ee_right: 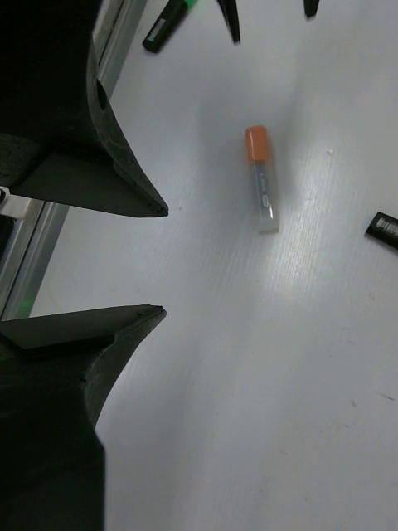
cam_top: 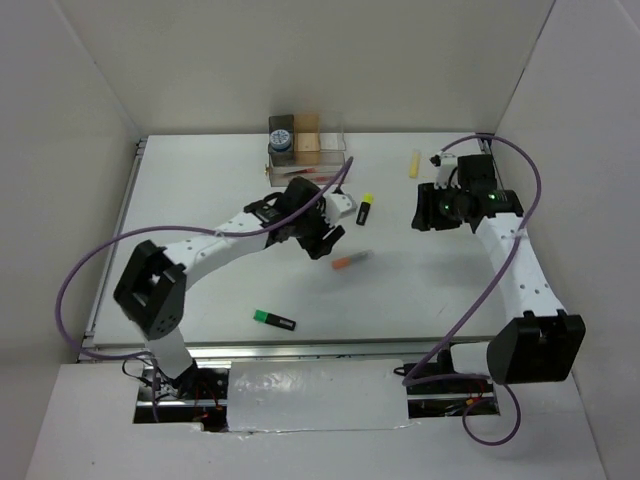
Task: Sort the stationery into containers
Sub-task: Pick up the pen from the center of the board.
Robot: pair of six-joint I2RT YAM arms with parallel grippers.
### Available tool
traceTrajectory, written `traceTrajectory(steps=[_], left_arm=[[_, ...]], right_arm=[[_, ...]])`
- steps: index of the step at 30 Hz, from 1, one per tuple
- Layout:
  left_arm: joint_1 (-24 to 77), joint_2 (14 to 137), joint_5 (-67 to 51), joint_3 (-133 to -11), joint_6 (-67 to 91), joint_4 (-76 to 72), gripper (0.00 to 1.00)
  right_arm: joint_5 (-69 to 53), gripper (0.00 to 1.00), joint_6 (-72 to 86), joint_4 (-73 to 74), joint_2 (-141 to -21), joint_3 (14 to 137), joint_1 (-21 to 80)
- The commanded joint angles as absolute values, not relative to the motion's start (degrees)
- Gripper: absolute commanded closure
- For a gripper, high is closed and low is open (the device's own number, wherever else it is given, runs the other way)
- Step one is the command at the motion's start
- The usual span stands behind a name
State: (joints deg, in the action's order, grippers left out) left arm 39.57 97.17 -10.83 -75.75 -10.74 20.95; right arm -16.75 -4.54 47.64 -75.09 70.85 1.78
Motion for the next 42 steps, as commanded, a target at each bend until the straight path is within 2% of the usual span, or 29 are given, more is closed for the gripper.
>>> traceTrajectory(steps=[1,9,16,21,27,34,36,37,39,42], left_arm=[[41.30,104.73,-7.38,-82.15,-8.79,20.83,0.30],[43.85,117.23,-10.46,-90.88,-11.86,23.47,0.29],[45.18,121.11,-7.91,-91.84,-13.18,22.68,0.27],[45.44,122.70,-8.00,-92.20,-13.71,22.77,0.30],[46.23,121.56,-6.24,-88.33,-13.54,20.92,0.44],[46.06,118.84,-7.73,-87.10,-11.52,21.62,0.73],[45.79,118.22,-6.95,-89.19,-9.32,22.32,0.78],[45.01,117.69,-6.86,-90.17,-8.45,23.19,0.85],[43.69,116.99,-6.51,-93.58,-4.59,23.90,0.93],[39.74,116.10,-6.59,-100.68,-0.44,24.96,0.94]], right_arm=[[-19.77,0.46,-1.67,47.99,-71.73,68.82,-1.91],[-21.88,0.46,-0.18,46.42,-66.45,64.78,-9.48],[-26.01,0.46,-0.09,45.00,-64.95,61.61,-13.18],[-26.81,0.46,-0.53,45.53,-65.30,61.87,-13.97],[-27.42,0.46,-0.88,45.00,-66.09,61.79,-14.41],[-27.60,0.47,-0.79,44.21,-66.71,61.61,-14.41],[-27.68,0.47,-0.70,44.03,-66.88,61.61,-14.50],[-27.95,0.47,-0.53,44.03,-66.97,61.61,-14.50],[-28.21,0.47,-0.53,43.86,-67.32,61.79,-14.50],[-28.30,0.47,-0.53,43.51,-67.76,61.87,-14.41]])
